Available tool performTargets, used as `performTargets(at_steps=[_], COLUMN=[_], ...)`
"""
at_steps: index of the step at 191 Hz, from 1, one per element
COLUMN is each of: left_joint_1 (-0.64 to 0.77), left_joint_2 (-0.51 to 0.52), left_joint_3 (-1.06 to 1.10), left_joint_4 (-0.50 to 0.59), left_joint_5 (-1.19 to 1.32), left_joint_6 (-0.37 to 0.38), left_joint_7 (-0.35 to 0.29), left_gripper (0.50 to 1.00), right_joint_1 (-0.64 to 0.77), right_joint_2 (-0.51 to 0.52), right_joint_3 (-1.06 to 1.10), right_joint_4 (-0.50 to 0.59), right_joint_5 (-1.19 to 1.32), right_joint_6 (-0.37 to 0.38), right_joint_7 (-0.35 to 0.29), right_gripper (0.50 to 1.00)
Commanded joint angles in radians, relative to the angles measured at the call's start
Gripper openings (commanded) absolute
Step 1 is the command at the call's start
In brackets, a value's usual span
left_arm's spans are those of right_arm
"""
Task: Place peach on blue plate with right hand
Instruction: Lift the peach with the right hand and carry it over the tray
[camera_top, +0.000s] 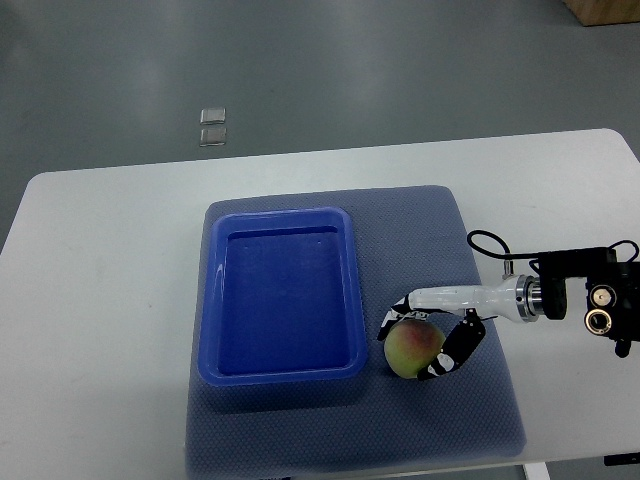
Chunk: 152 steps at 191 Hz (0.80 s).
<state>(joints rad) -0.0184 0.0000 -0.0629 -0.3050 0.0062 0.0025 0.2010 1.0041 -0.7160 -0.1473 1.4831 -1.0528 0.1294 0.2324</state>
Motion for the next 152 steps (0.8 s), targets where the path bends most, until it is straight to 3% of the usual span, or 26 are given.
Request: performTargets(at_steps=[1, 31, 32, 36, 45, 46, 48, 87, 121, 152], left_joint_1=[0.0, 0.0, 0.0, 0.0, 0.0, 0.0, 0.0, 0.0, 0.0, 0.0], left_joint_2=[0.0, 0.0, 0.0, 0.0, 0.0, 0.0, 0.0, 0.0, 0.0, 0.0], left_joint_3=[0.0, 0.0, 0.0, 0.0, 0.0, 0.0, 0.0, 0.0, 0.0, 0.0], left_joint_4=[0.001, 0.004, 0.004, 0.004, 0.004, 0.004, 0.004, 0.004, 0.0, 0.003], left_joint_5=[0.0, 0.0, 0.0, 0.0, 0.0, 0.0, 0.0, 0.0, 0.0, 0.0], left_joint_6=[0.001, 0.001, -0.001, -0.001, -0.001, -0.001, -0.001, -0.002, -0.002, -0.004], left_joint_7=[0.0, 0.0, -0.002, 0.0, 0.0, -0.002, -0.002, -0.002, -0.002, 0.0], left_gripper=[1.0, 1.0, 1.0, 1.0, 1.0, 1.0, 1.0, 1.0, 1.0, 1.0], right_joint_1=[0.014, 0.11, 0.195, 0.238, 0.238, 0.325, 0.346, 0.625, 0.682, 0.68], right_joint_2=[-0.011, -0.088, -0.127, -0.144, -0.145, -0.183, -0.19, -0.293, -0.286, -0.125], right_joint_3=[0.012, 0.041, 0.041, 0.041, 0.041, 0.041, 0.041, 0.048, 0.046, 0.045], right_joint_4=[0.005, 0.046, 0.063, 0.068, 0.068, 0.077, 0.079, 0.072, 0.071, -0.013], right_joint_5=[-0.009, -0.001, 0.004, 0.005, 0.005, 0.023, 0.031, 0.152, 0.159, 0.162], right_joint_6=[0.004, 0.05, 0.079, 0.09, 0.09, 0.11, 0.114, 0.292, 0.309, 0.266], right_joint_7=[0.004, 0.007, 0.007, 0.007, 0.007, 0.005, 0.005, -0.021, -0.05, -0.053], right_gripper=[0.5, 0.5, 0.5, 0.5, 0.5, 0.5, 0.5, 0.5, 0.5, 0.5])
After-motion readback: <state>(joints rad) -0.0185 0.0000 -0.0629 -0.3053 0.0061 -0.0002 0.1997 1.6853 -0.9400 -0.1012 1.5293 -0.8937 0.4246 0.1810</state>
